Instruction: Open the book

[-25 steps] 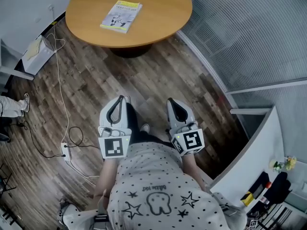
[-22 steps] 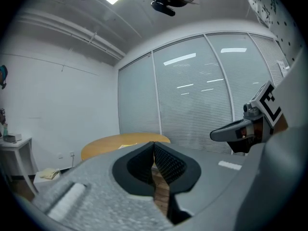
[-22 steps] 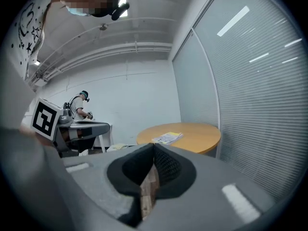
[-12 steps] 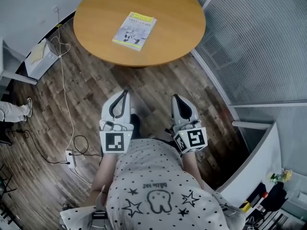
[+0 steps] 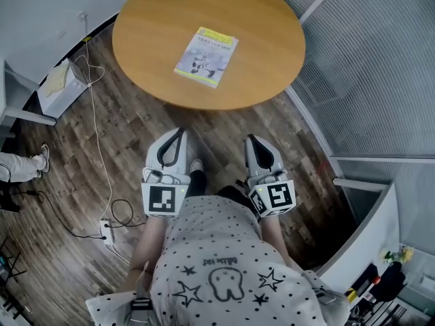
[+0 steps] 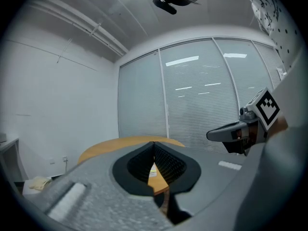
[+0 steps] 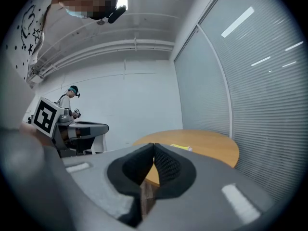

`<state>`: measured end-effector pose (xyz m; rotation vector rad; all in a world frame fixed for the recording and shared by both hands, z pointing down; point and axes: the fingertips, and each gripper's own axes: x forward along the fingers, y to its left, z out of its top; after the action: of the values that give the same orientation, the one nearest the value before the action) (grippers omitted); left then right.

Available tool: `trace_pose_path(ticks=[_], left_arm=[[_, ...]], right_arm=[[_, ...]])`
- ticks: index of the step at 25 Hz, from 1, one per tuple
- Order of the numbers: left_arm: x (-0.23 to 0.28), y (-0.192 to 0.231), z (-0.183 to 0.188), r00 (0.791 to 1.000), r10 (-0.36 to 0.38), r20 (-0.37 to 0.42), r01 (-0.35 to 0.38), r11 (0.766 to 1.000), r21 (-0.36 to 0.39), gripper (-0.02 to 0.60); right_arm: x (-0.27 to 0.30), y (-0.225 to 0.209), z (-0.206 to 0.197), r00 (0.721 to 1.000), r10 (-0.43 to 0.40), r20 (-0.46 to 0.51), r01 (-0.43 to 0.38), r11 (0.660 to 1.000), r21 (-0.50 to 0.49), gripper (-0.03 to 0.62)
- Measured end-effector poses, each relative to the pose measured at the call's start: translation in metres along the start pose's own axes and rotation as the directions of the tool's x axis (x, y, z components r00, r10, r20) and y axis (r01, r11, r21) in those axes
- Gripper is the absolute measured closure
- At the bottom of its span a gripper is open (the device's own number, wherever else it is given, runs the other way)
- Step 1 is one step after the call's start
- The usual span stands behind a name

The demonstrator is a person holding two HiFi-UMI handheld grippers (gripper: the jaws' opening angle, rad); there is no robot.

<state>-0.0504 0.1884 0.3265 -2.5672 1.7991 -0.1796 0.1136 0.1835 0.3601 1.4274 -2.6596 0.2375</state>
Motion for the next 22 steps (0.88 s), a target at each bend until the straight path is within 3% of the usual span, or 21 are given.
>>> trace_pose_path(ticks=[8,17,22], left_arm=[[0.004,0.016,-0.032,0.993,-0.058,-0.104,0.062,0.997,0.043,0.572],[0.005,0.017,-0.021,0.997,-0.057,-0.043,0.058,0.998,0.036,0.571],[0.014,0.025,-0.024,0.999,-0.030,-0.035,0.030,1.000,-0.009,0.571]], right_arm=[[0.011,0.004,0.004,1.000,-0.019,-0.001,0.019,1.000,-0.006,0.589],[0.018,0.012,0.008,1.000,0.014,0.006,-0.014,1.000,-0.001,0.589],[0.029,0.008,0.006,1.000,0.028,-0.004,-0.028,1.000,0.012,0.589]])
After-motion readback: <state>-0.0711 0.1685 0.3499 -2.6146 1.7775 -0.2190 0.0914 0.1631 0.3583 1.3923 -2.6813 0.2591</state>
